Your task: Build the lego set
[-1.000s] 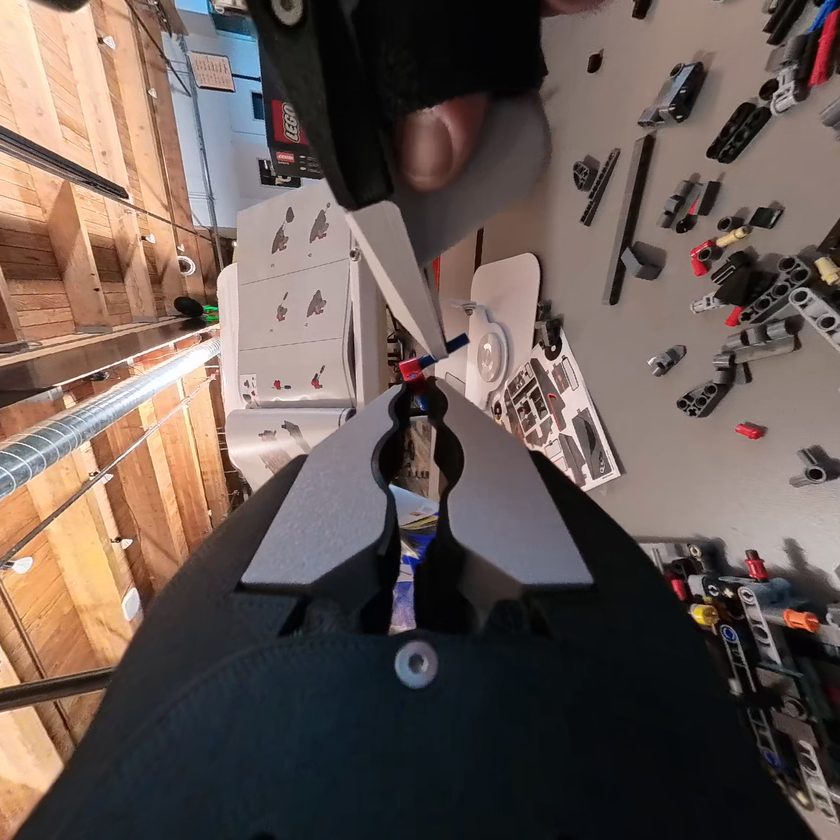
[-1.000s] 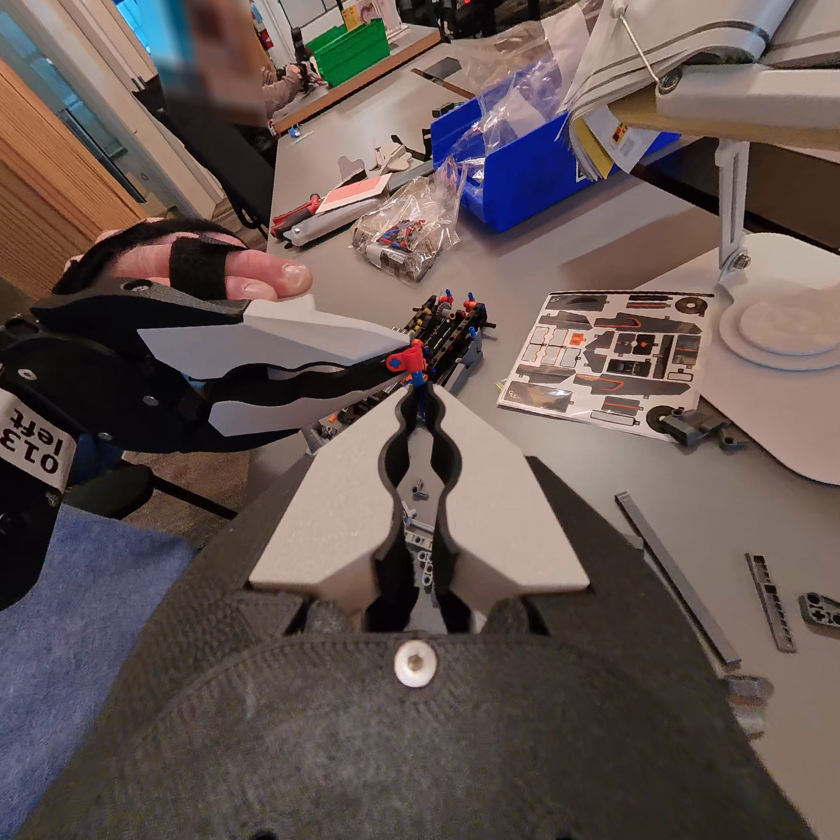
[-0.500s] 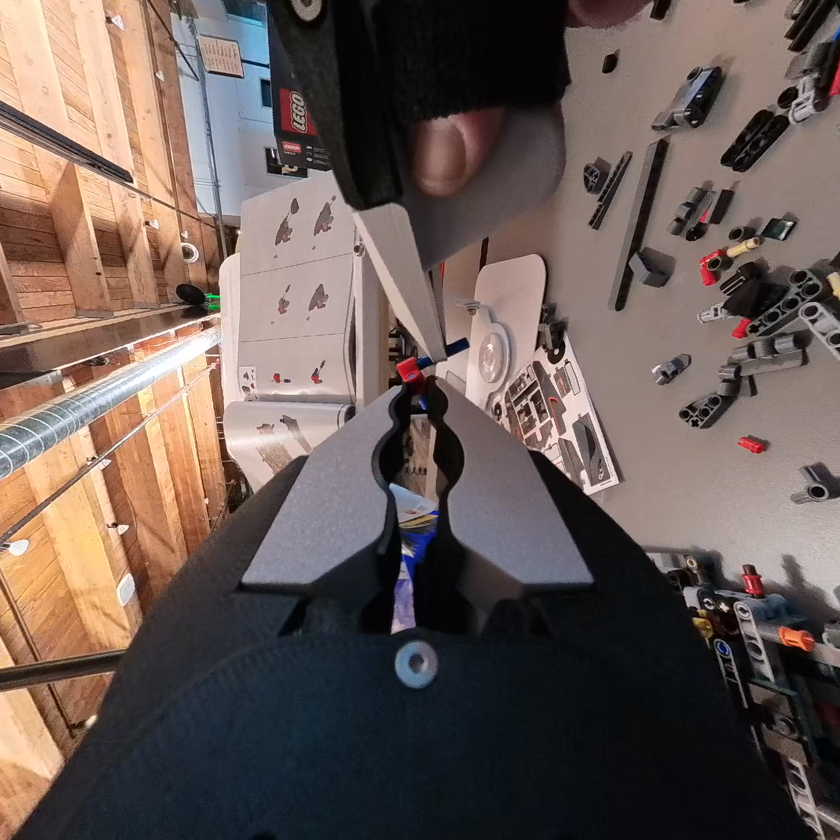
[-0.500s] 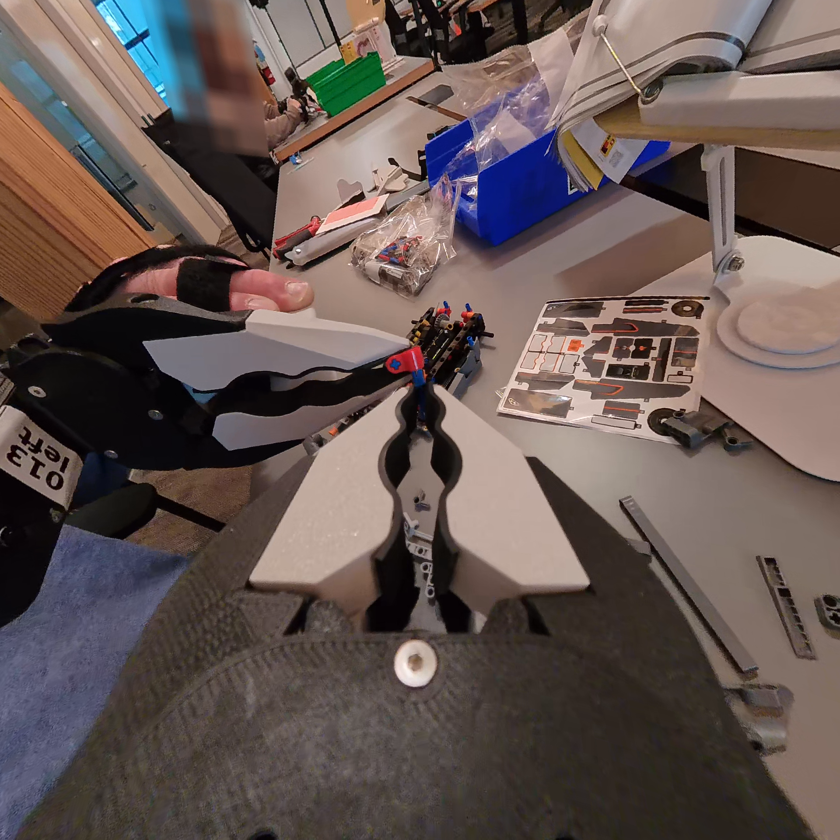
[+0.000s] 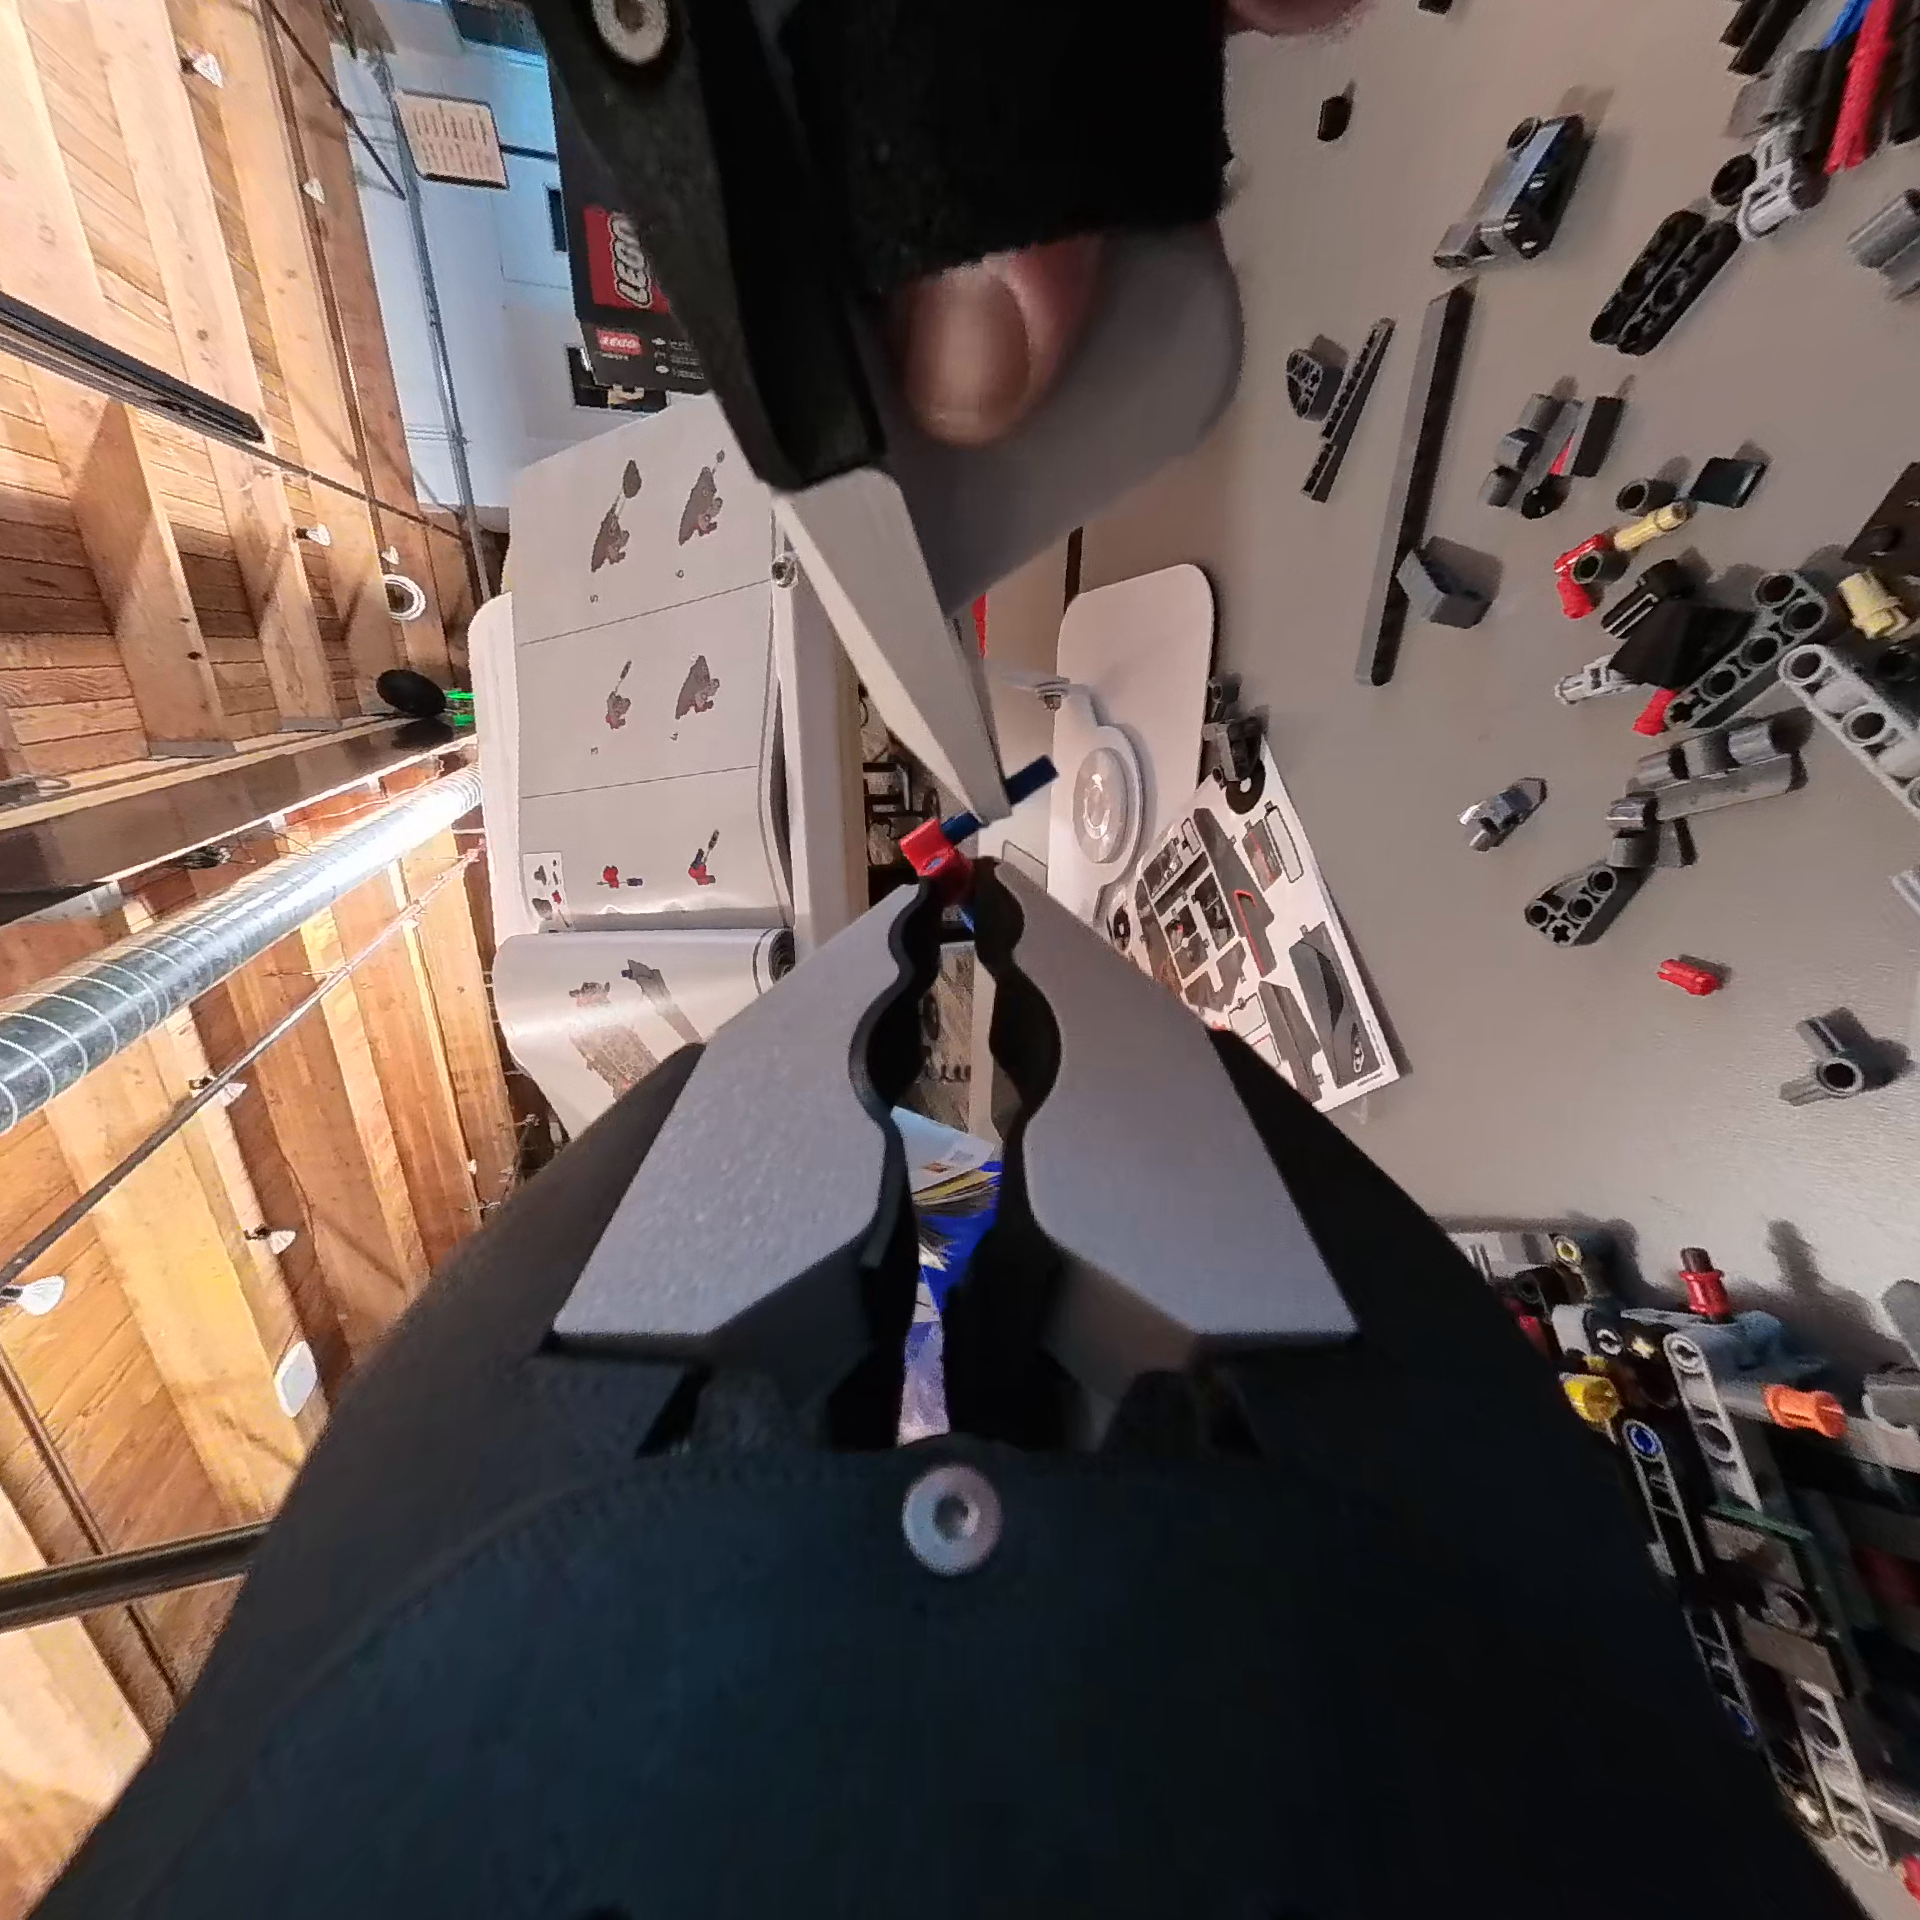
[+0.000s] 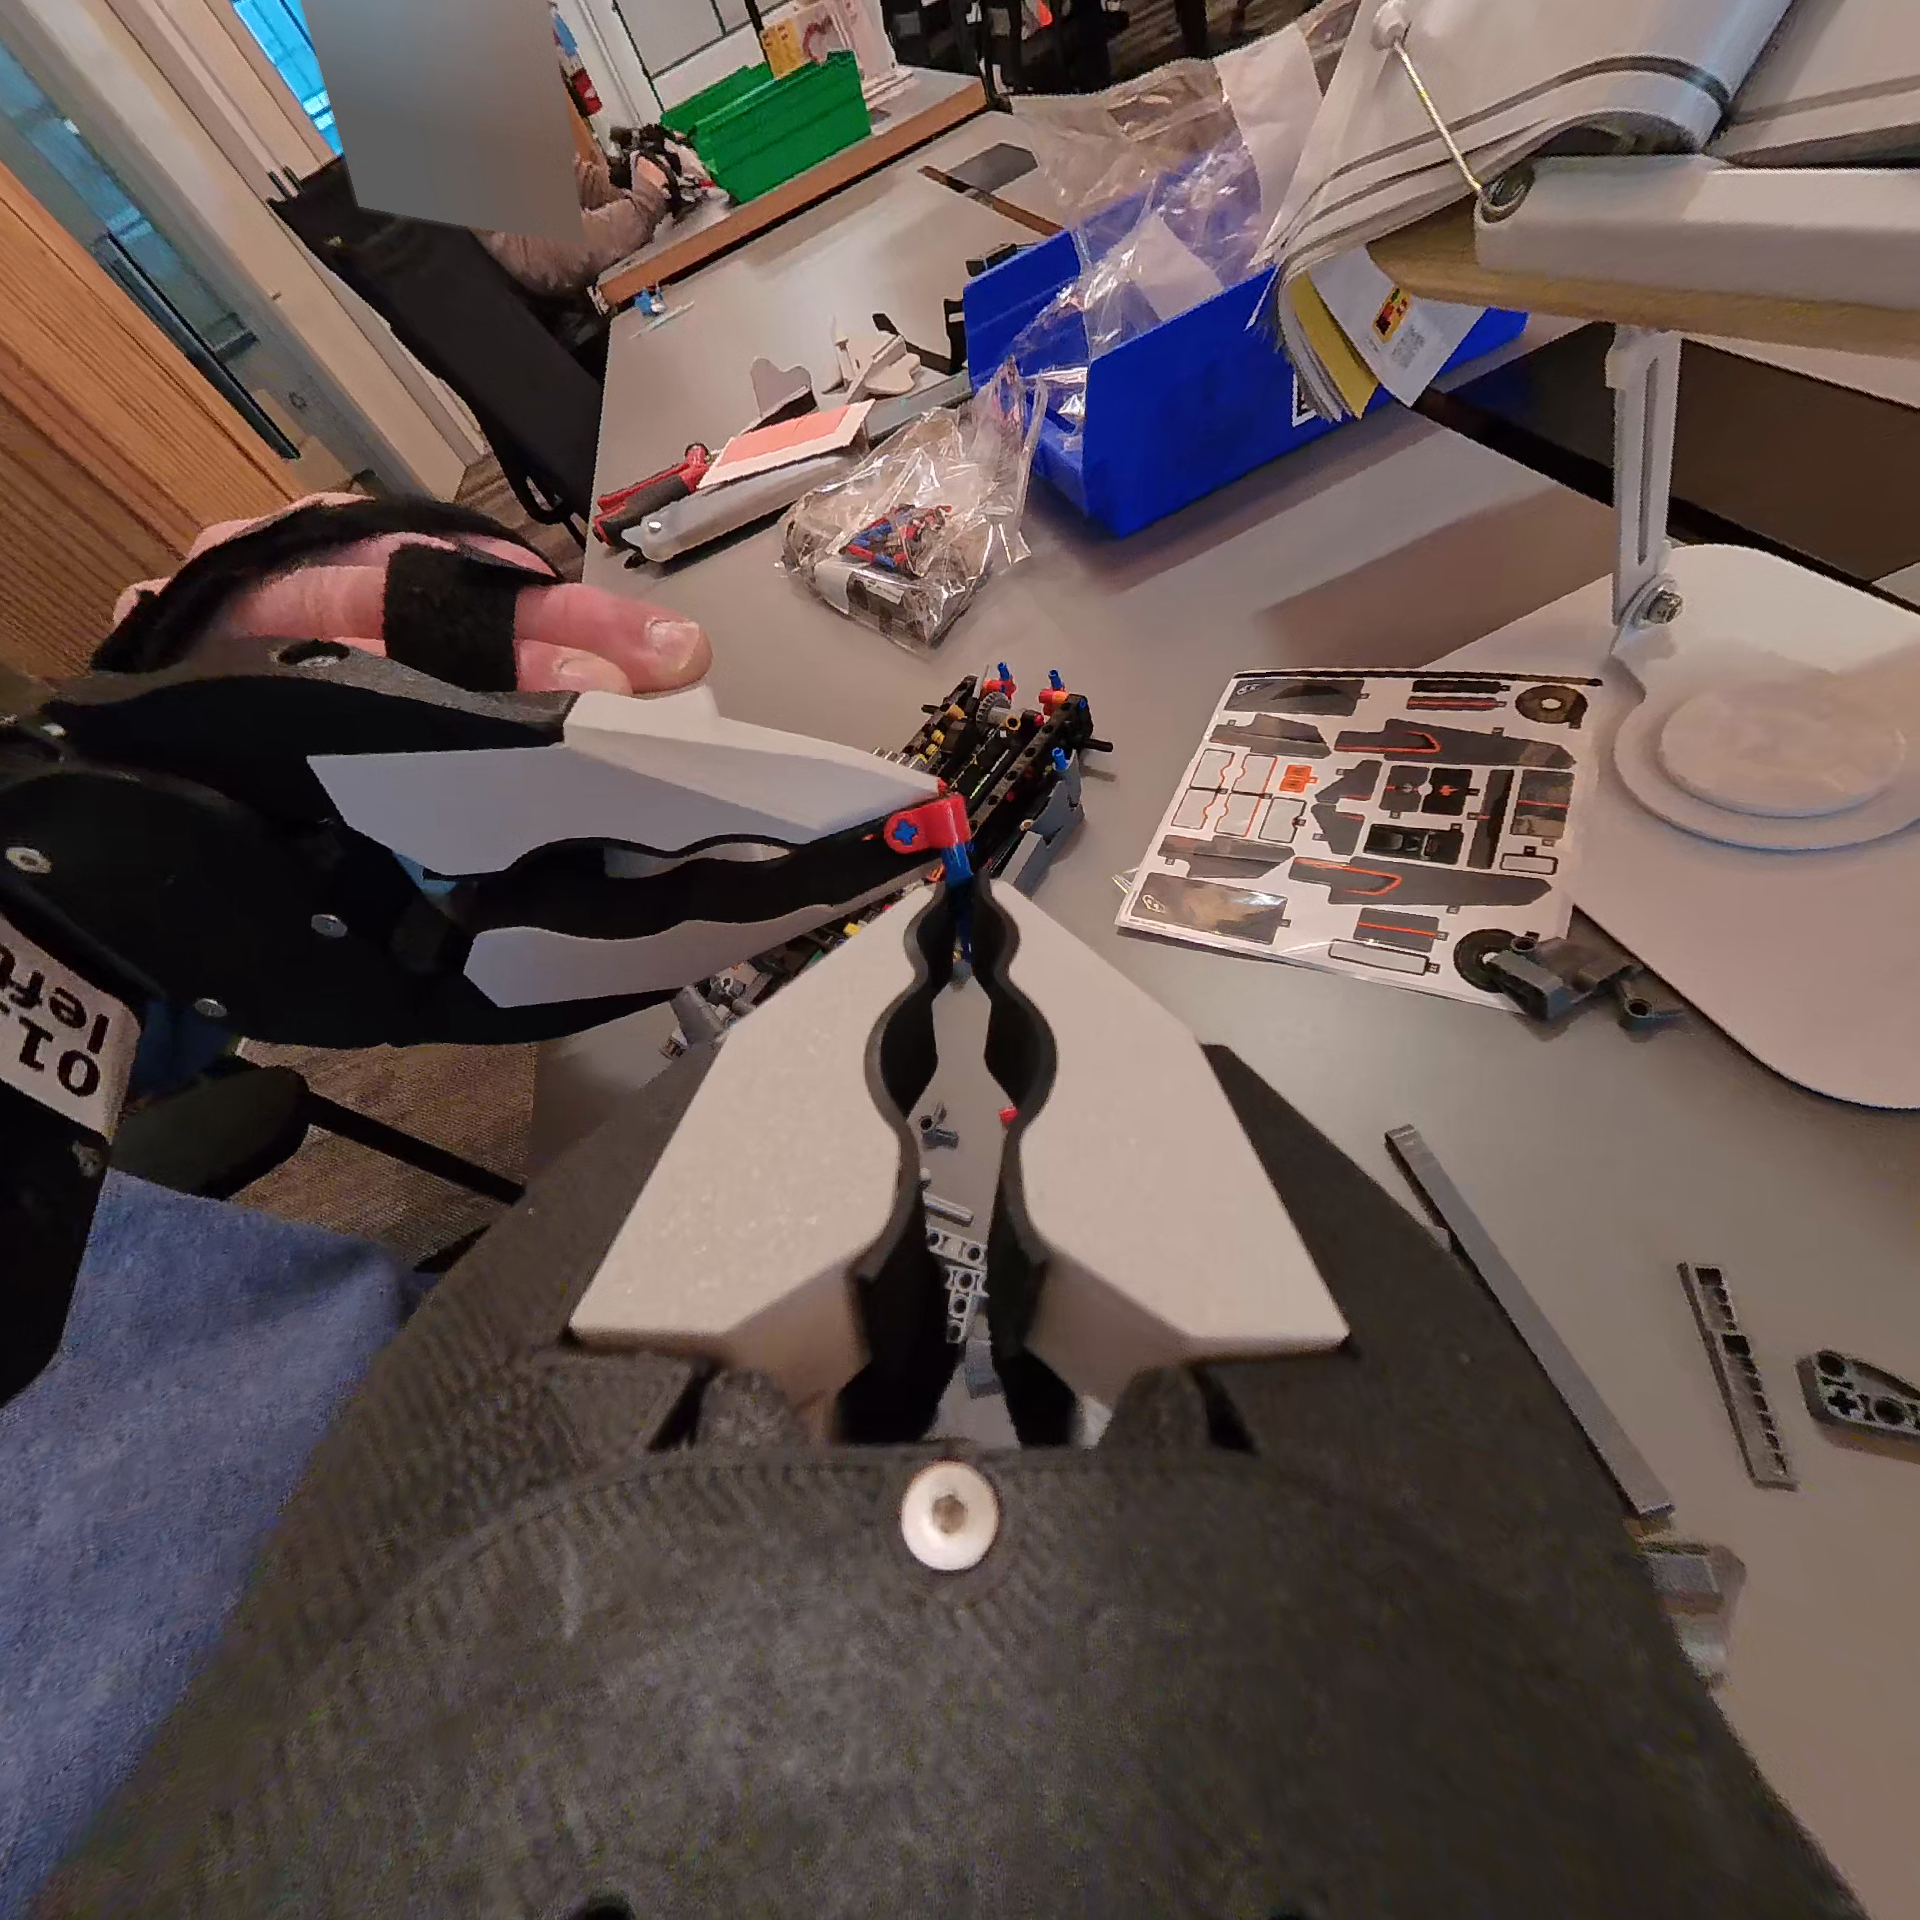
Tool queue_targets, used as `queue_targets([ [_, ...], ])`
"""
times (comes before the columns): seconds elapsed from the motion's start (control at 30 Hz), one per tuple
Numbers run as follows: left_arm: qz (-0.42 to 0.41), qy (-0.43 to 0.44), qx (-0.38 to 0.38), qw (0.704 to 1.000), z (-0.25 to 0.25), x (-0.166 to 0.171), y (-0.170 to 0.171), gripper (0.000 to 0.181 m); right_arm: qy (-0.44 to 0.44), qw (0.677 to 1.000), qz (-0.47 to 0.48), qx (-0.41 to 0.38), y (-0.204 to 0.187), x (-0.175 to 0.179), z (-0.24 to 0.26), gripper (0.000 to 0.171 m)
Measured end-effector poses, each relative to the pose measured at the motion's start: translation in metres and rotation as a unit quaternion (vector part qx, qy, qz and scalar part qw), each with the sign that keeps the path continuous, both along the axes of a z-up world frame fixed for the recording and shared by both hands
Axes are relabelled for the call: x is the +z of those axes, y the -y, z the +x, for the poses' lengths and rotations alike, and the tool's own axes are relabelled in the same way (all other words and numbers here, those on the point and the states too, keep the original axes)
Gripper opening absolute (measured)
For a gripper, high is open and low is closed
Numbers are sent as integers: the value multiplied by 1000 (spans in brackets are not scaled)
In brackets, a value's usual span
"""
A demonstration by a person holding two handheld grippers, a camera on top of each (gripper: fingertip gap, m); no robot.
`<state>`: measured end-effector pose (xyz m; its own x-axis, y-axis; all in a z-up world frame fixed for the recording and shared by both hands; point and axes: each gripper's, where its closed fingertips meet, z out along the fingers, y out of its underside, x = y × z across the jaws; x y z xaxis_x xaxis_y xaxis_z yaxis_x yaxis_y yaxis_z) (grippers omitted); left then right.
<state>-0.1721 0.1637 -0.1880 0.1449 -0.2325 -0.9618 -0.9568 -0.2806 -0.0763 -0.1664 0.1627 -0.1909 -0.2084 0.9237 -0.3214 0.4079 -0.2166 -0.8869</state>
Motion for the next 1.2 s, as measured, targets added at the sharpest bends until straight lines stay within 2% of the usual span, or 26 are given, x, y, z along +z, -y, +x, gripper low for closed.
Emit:
queue_targets([
  [0.03, 0, -1, -1, 1000, 0, 0, 0, 3, 0, 1000, 2, 1, 0, 0, 0, 0],
  [0.67, -19, 12, -22, 1000, 2, -2, 3, 3, 8, 998, 48, 33, 3, -2, 1, 0],
  [0.9, -34, -10, -34, 999, 2, -5, 3, 3, 13, 999, 35, 38, 3, -5, 1, 0],
  [1.2, -72, 41, -31, 996, 24, -35, 9, 4, 70, 996, 33, 53, 9, -36, 24, 0],
])
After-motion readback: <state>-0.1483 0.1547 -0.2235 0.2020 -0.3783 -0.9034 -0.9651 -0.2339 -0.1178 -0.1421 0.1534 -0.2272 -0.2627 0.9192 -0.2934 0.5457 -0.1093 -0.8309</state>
